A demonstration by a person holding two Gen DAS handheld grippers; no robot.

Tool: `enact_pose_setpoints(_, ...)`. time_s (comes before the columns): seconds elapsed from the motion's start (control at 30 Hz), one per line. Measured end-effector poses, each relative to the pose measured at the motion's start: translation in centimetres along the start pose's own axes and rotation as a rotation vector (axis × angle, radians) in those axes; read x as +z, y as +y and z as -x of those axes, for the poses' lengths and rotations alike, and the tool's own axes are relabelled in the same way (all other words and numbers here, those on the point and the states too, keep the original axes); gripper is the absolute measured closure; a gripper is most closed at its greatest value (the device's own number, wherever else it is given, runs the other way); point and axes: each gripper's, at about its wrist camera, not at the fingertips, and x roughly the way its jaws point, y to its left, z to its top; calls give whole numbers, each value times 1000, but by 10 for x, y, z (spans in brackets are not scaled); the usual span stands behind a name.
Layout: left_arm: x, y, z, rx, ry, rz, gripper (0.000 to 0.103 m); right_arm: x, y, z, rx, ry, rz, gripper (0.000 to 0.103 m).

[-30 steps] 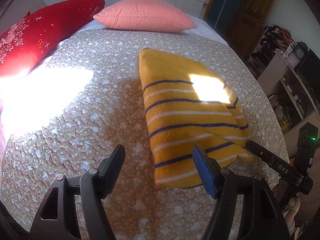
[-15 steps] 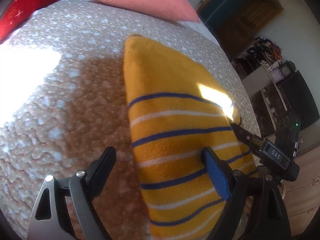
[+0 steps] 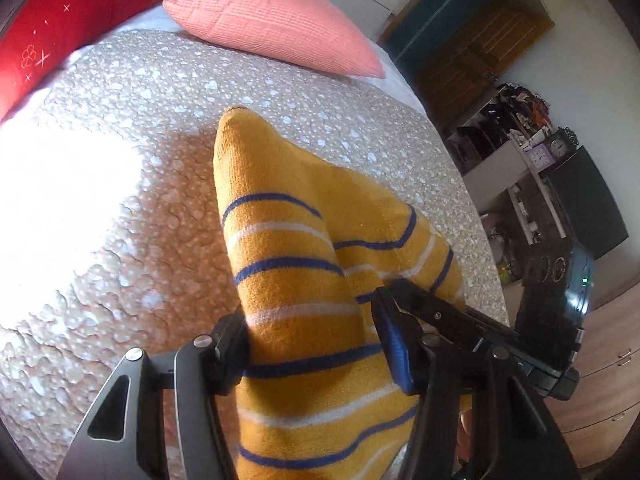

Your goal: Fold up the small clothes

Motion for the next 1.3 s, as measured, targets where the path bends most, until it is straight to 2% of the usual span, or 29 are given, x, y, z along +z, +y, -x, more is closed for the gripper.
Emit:
enact_pose_setpoints(0.13, -17, 16, -16, 153, 49, 11, 48, -8, -4, -11, -110, 3, 31, 57)
enact_pose_setpoints(0.17, -25, 22, -16, 178, 55, 8, 43, -10, -12, -14, -134, 9, 13, 51)
enact_pose_setpoints(0.2, -29, 23, -17, 188, 53, 6, 36, -12, -21, -13, -140, 11, -14, 41)
enact_pose_setpoints(0.27, -36, 25, -13, 198, 36, 15, 29, -17, -36, -5, -151, 4, -64, 30)
enact_pose_setpoints(0.37, -40, 26, -2, 191, 28, 41, 29, -18, -42, 18, -175, -25, -99, 29)
enact_pose_setpoints(0.4, -42, 26, 4, 200, 19, 44, 29, -18, -40, 29, -180, -45, -106, 33)
enact_pose_setpoints(0.43, -45, 26, 10, 215, 3, 41, 29, -18, -36, 40, -176, -67, -109, 44)
enact_pose_setpoints(0.47, -51, 28, 21, 231, -20, 32, 29, -19, -29, 50, -164, -83, -100, 49)
enact_pose_setpoints(0.53, -60, 25, 36, 271, -66, 13, 29, -24, -9, 64, -111, -101, -50, 66)
enact_pose_setpoints(0.63, -76, 22, 56, 321, -114, -5, 29, -41, 21, 68, -1, -85, 20, 69)
enact_pose_setpoints(0.7, -84, 23, 64, 338, -135, -3, 25, -55, 35, 56, 55, -43, 50, 69)
enact_pose_setpoints(0.73, -89, 24, 64, 341, -131, -1, 24, -62, 37, 47, 61, -9, 63, 69)
enact_pose_setpoints(0.83, -99, 28, 49, 364, -68, -5, 23, -84, 19, 25, -26, 41, 33, 75)
enact_pose_setpoints(0.93, -108, 30, 35, 403, -50, -23, 22, -95, -16, 34, 26, 13, -109, 85)
enact_pose_setpoints(1.0, -109, 32, 32, 408, -54, -9, 17, -98, -25, 44, -5, -3, -140, 90)
enact_pose_setpoints(1.1, -108, 34, 32, 405, -59, 10, 17, -96, -20, 60, -55, -14, -127, 90)
enact_pose_setpoints(1.2, -114, 32, 36, 400, -64, 10, 17, -82, 1, 86, -96, -94, -63, 82)
enact_pose_setpoints(1.27, -120, 28, 45, 388, -77, 0, 17, -69, 14, 98, -86, -147, -35, 79)
enact_pose_setpoints(1.3, -123, 25, 49, 384, -84, -3, 18, -63, 20, 100, -83, -165, -22, 72)
